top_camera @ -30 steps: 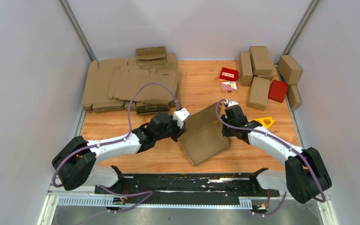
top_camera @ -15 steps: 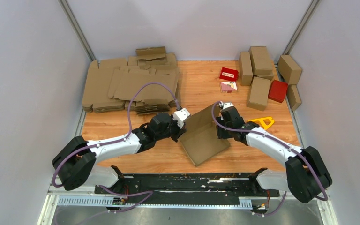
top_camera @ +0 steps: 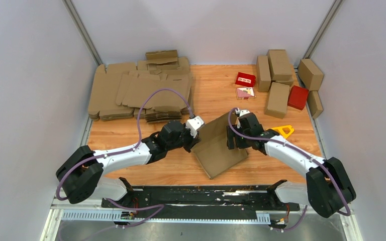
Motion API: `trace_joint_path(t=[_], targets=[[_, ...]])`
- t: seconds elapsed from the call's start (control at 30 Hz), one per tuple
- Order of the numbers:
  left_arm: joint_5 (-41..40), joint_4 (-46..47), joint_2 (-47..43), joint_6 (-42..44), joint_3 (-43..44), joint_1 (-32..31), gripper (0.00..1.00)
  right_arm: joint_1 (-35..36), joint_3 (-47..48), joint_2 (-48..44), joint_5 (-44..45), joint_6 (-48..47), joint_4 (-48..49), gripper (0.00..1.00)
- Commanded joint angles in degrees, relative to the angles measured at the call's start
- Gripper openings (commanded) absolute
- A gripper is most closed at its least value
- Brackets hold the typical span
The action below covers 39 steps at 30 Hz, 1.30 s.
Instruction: Fold the paper box
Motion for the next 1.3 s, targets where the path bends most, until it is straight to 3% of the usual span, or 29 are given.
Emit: trace_joint_path(t=[0.0, 0.17, 0.23, 0.37, 0.77, 0.9, 1.1, 1.27], targets=[[0.4, 0.5, 0.1, -0.4, 2.3, -0.2, 0.03, -0.9, 0.5, -1.8, -5.5, 0.2, 0.5, 0.72], [0.3, 0.5, 0.0, -0.3, 2.2, -0.2, 0.02, -1.1, 0.7, -3.1, -5.3, 0.5, -0.9, 0.72], [0.3, 0.4, -0.1, -0.3, 2.3, -0.2, 0.03, -2.2, 0.6, -3.6, -5.6, 1.3, -1.3, 0.77], [0.2, 0.4, -0.2, -0.2, 2.3, -0.2, 0.02, -7.3, -1.4, -4.9, -13.5, 2.5, 0.9, 0.83], [0.3, 0.4, -0.4, -0.3, 2.2, -0.2, 0.03, -15.9, -7.4, -9.9, -24.9, 6.6, 8.1, 0.57], [0.2, 0.3, -0.7, -0.3, 2.1, -0.2, 0.03, -17.4, -7.9, -9.5, -26.1, 7.2, 8.6, 0.51], [0.3, 0.3, -0.8, -0.3, 2.1, -0.2, 0.03, -19.9, -9.4, -7.9, -29.8, 8.9, 11.5, 0.51], [0.6, 0.4, -0.8, -0.3, 2.1, -0.2, 0.03, -22.6, -9.9, -5.6, -32.5, 9.7, 13.5, 0.41]])
